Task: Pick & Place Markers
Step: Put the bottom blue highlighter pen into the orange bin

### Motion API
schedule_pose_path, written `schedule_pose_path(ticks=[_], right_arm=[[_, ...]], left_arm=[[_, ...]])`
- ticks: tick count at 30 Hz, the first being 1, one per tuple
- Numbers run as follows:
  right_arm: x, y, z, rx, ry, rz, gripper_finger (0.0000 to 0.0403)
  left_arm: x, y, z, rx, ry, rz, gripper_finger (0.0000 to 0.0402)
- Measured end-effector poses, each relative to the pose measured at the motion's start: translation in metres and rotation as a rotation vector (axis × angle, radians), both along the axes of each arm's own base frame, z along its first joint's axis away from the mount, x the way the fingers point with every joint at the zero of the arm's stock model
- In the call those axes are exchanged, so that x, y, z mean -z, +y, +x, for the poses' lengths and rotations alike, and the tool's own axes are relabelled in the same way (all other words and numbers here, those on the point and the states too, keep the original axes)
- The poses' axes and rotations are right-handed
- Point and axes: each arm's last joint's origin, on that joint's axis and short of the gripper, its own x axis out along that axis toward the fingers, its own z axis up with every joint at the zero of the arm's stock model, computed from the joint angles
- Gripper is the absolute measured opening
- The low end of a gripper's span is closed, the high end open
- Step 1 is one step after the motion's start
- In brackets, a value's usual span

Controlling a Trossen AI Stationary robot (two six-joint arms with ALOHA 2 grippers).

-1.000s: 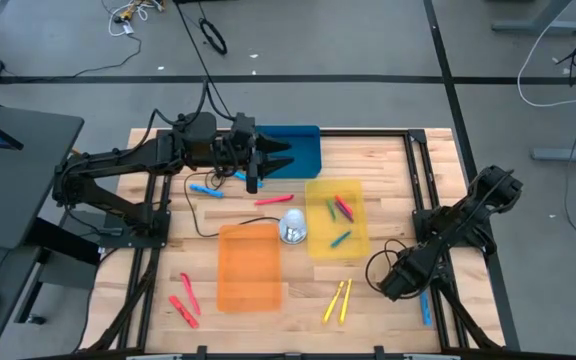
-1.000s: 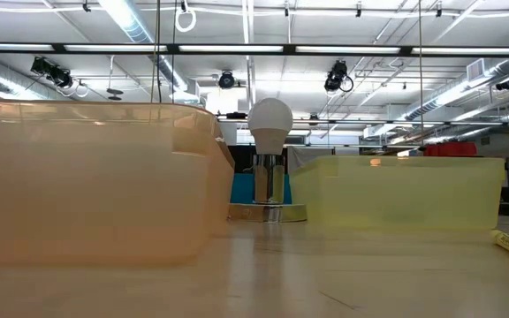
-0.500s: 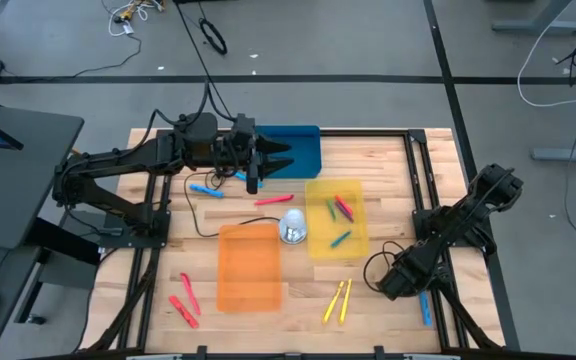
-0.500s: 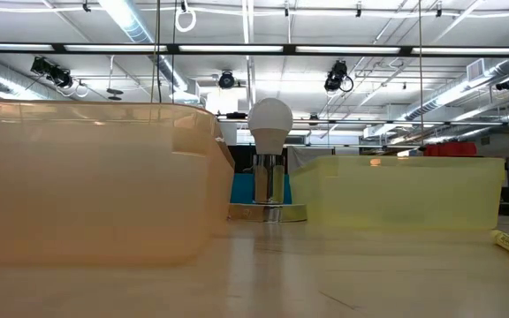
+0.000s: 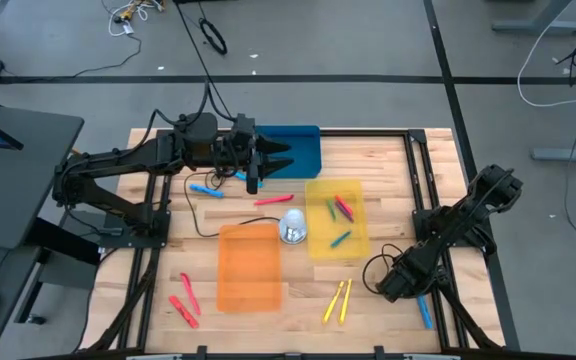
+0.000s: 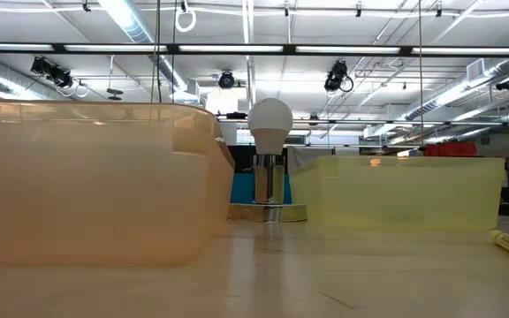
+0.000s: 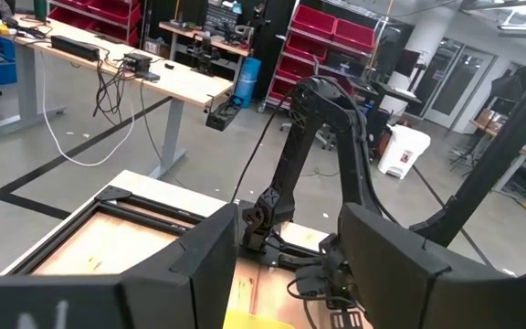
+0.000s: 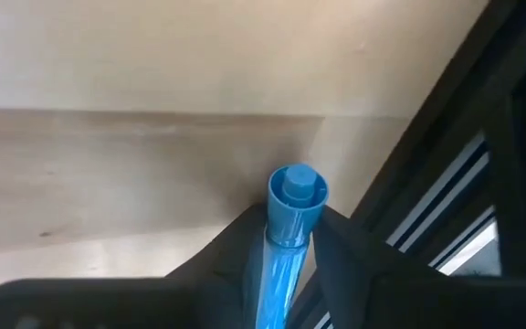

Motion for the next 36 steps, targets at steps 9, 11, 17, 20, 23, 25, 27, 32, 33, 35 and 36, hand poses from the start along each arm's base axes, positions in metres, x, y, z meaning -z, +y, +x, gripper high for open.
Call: schedule_pose_path(ticks=[9,11,17,20,23,25,27,32,33,35,36], right_arm=[[-0.002,0.005,0.005,0.01,-0.044,0.03,0.0053],[-0.004,0.006,0.007,0.005,-0.058,0.024,0.0048],[-0.013,0.012,0.015,0.007,-0.108,0.017,0.0062],[-0.017,0.015,0.018,0.008,-0.114,0.031,0.0064],[-0.022,0.017,0.021,0.008,-0.126,0.019,0.0063],[-0.026,0.018,0.022,0.009,-0.132,0.002,0.0059],[-0.03,0.02,0.024,0.005,-0.14,-0.005,0.0056],[-0.041,0.022,0.03,-0.014,-0.161,-0.022,0.0056],[-0.044,0.022,0.032,-0.023,-0.165,-0.027,0.0057],[-0.05,0.02,0.036,-0.038,-0.183,-0.044,0.0056],[-0.053,0.019,0.038,-0.051,-0.19,-0.053,0.0056]], left_arm=[[0.0,0.0,0.0,0.0,0.0,0.0,0.0202],[0.0,0.0,0.0,0.0,0.0,0.0,0.0202],[0.0,0.0,0.0,0.0,0.0,0.0,0.0202],[0.0,0.0,0.0,0.0,0.0,0.001,0.0202],[0.0,0.0,0.0,0.0,0.0,0.001,0.0202],[0.0,0.0,0.0,-0.001,0.0,0.002,0.0202],[0.0,0.0,0.0,-0.002,0.0,0.002,0.0202],[0.0,0.0,0.0,-0.002,-0.001,0.003,0.0202],[0.0,0.0,0.0,-0.003,0.0,0.003,0.0202],[0.0,0.0,0.0,-0.003,0.0,0.003,0.0202],[0.0,0.0,0.0,-0.003,0.0,0.003,0.0202]])
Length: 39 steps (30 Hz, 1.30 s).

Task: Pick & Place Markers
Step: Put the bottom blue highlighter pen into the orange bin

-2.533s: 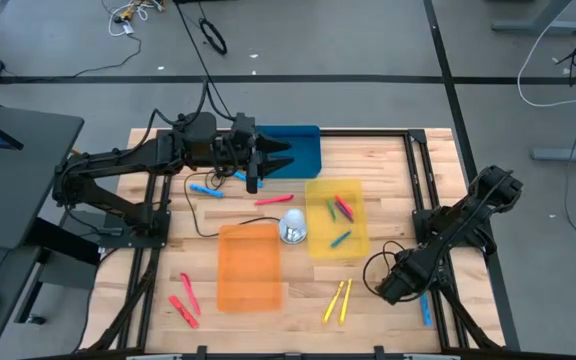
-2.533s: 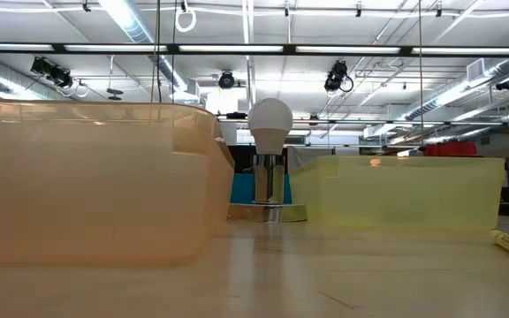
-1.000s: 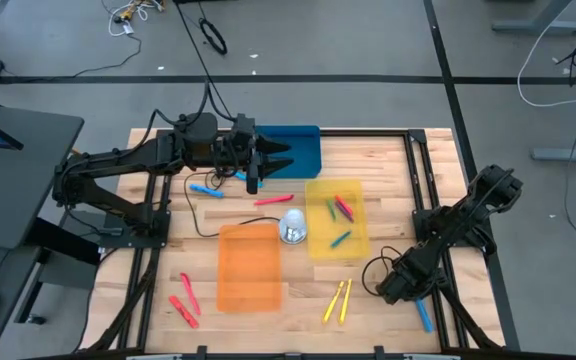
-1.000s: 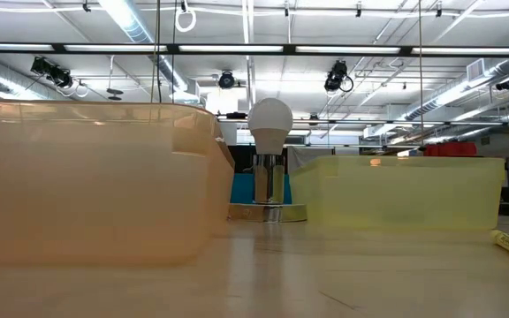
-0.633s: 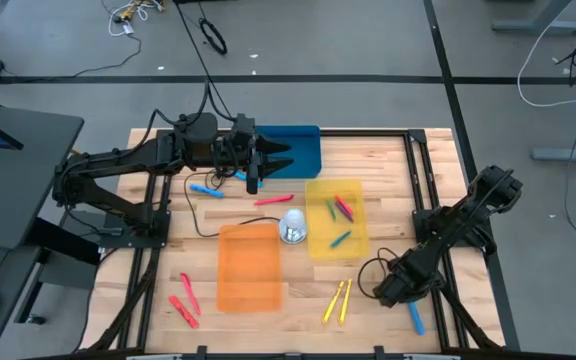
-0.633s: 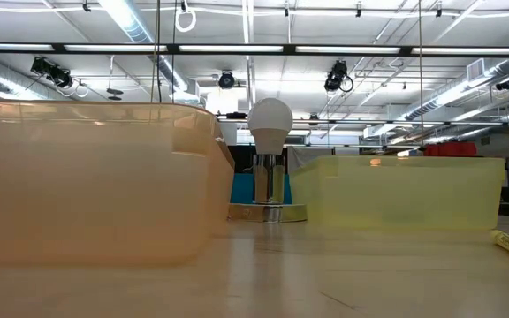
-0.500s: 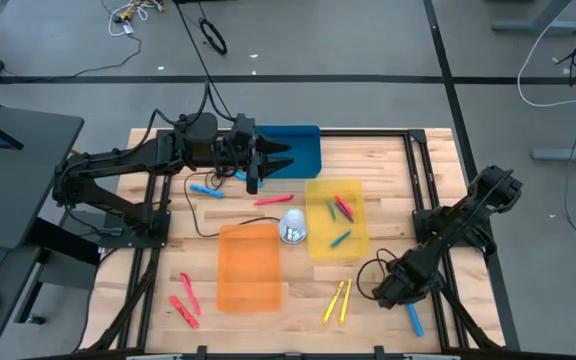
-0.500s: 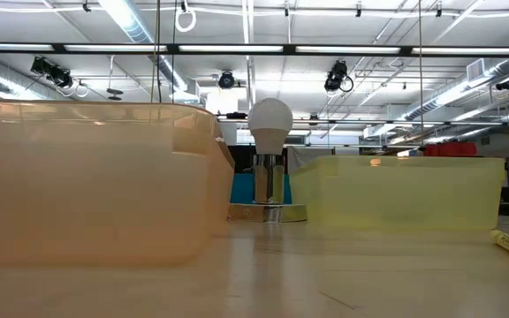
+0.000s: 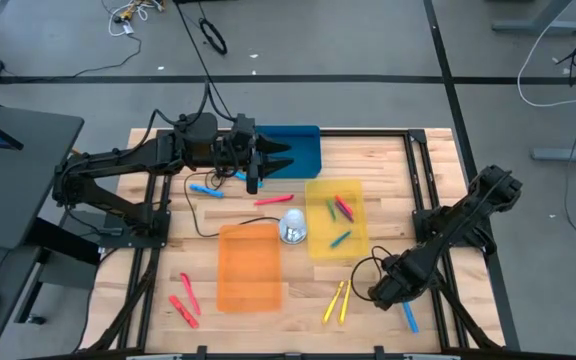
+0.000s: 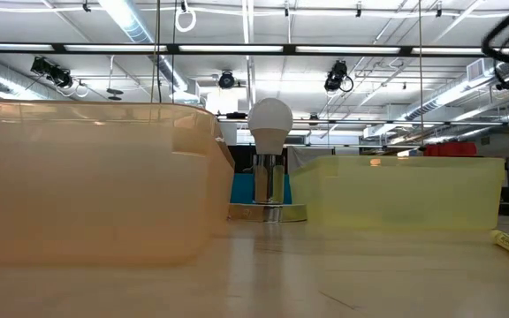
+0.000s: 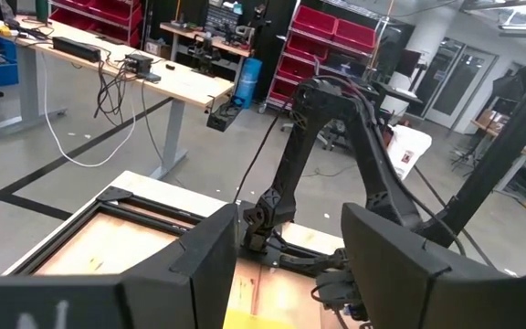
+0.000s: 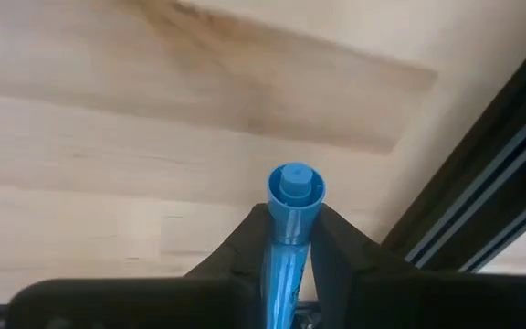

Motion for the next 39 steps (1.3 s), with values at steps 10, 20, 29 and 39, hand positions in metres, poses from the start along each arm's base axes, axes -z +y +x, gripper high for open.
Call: schedule_pose_path(ticks=[10,20,29,39], right_arm=[[-0.019,-0.018,0.018,-0.103,-0.059,-0.082,0.0056],[-0.036,-0.044,0.041,-0.264,-0.149,-0.101,0.0056],[-0.069,-0.07,0.058,-0.424,-0.339,-0.163,0.0055],[-0.116,-0.11,0.051,-0.452,-0.607,-0.306,0.0055]], left_arm=[[0.0,0.0,0.0,0.0,0.0,0.0,0.0202],[0.001,0.0,0.0,0.0,0.007,-0.001,0.0202],[0.002,0.0,0.0,0.0,0.018,-0.003,0.0202],[0.002,0.0,0.0,0.0,0.016,-0.004,0.0202]])
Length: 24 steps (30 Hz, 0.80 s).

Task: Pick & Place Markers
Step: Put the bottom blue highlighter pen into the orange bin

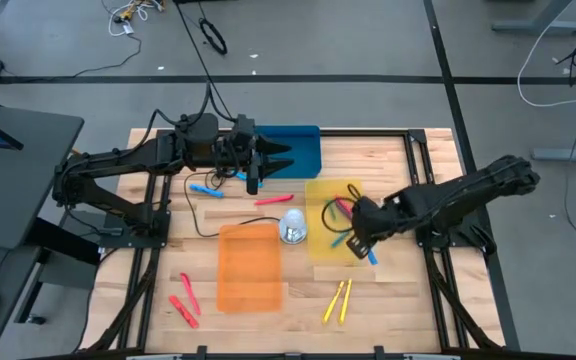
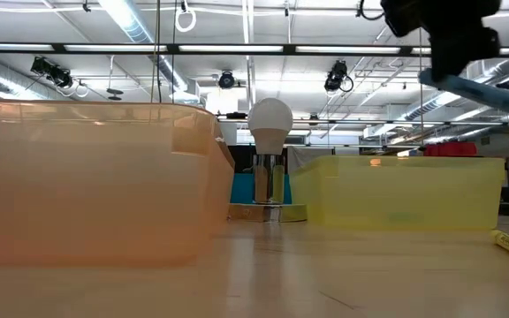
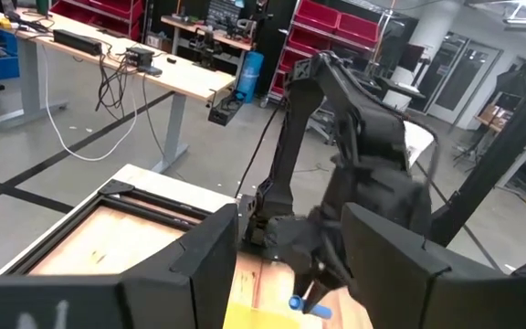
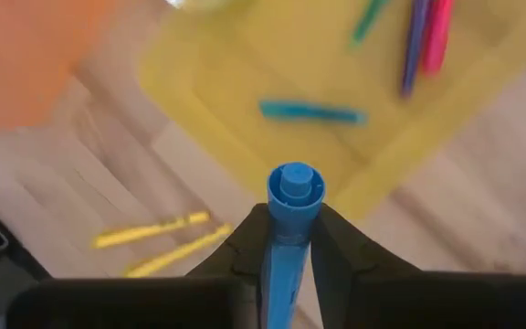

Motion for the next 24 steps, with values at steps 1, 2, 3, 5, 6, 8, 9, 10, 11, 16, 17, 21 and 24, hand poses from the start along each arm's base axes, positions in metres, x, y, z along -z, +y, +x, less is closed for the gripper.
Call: schedule_pose_path(ticks=[1,2,3,5,6,8,9,10,11,16,17,21,24], right_arm=[[-0.003,-0.004,-0.001,-0.004,-0.023,-0.007,0.0055],[-0.006,-0.007,-0.001,-0.011,-0.05,-0.016,0.0055],[-0.009,-0.011,-0.001,-0.019,-0.079,-0.021,0.0055],[-0.015,-0.018,0.0,-0.043,-0.136,-0.037,0.0055],[-0.018,-0.021,0.001,-0.057,-0.169,-0.049,0.0055],[-0.025,-0.028,0.005,-0.08,-0.248,-0.07,0.0055],[-0.027,-0.031,0.007,-0.089,-0.281,-0.079,0.0055],[-0.03,-0.034,0.008,-0.096,-0.313,-0.089,0.0055],[-0.032,-0.037,0.009,-0.106,-0.342,-0.1,0.0055],[-0.04,-0.052,0.016,-0.163,-0.438,-0.143,0.0055],[-0.041,-0.055,0.017,-0.179,-0.45,-0.156,0.0055],[-0.044,-0.065,0.02,-0.236,-0.482,-0.225,0.0055],[-0.047,-0.071,0.022,-0.277,-0.517,-0.26,0.0055]], left_arm=[[0.0,0.0,0.0,0.0,-0.001,0.0,0.0202],[0.0,0.0,0.0,0.0,-0.001,0.0,0.0202],[0.0,0.0,0.0,0.0,-0.001,0.0,0.0202],[0.0,0.0,0.0,0.0,-0.001,0.0,0.0202],[0.0,0.0,0.0,0.0,-0.001,0.0,0.0202],[0.0,0.0,0.0,0.0,-0.001,0.001,0.0202],[0.0,0.0,0.0,0.0,-0.001,0.0,0.0202],[0.0,0.0,0.0,0.0,-0.001,0.0,0.0202],[0.0,0.0,0.0,0.0,-0.001,0.0,0.0202],[0.0,0.0,0.0,0.0,-0.002,0.001,0.0202],[0.0,0.0,0.0,0.0,-0.002,0.0,0.0202],[0.0,0.0,0.0,0.0,-0.003,0.001,0.0202],[0.0,0.0,0.0,0.0,-0.003,0.003,0.0202]])
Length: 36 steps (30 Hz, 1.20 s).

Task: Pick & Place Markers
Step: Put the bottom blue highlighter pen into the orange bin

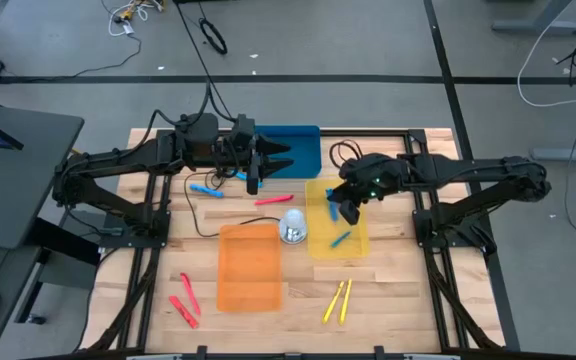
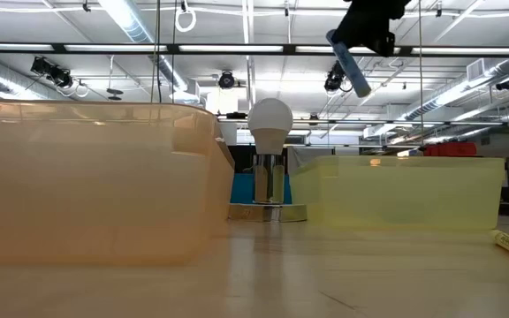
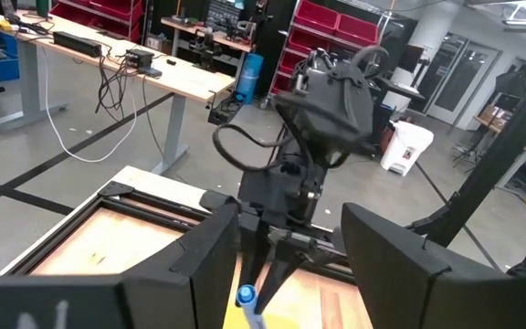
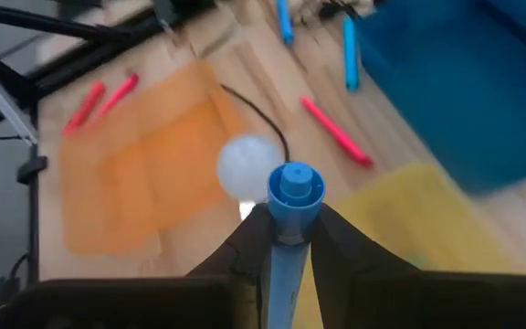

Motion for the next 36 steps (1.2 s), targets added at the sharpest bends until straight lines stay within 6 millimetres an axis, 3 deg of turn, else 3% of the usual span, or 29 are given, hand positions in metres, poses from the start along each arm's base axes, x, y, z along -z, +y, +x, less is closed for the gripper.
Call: schedule_pose_path(ticks=[21,30,36], right_arm=[[-0.031,-0.019,0.003,-0.154,-0.29,-0.111,0.0052],[-0.082,-0.018,-0.005,-0.159,-0.367,-0.161,0.005],[-0.096,-0.018,-0.01,-0.159,-0.388,-0.184,0.005]], left_arm=[[0.0,0.0,0.0,0.0,0.0,-0.002,0.0202],[-0.003,-0.003,0.0,0.059,-0.029,0.045,0.0202],[-0.006,-0.005,0.0,0.108,-0.062,0.056,0.0209]])
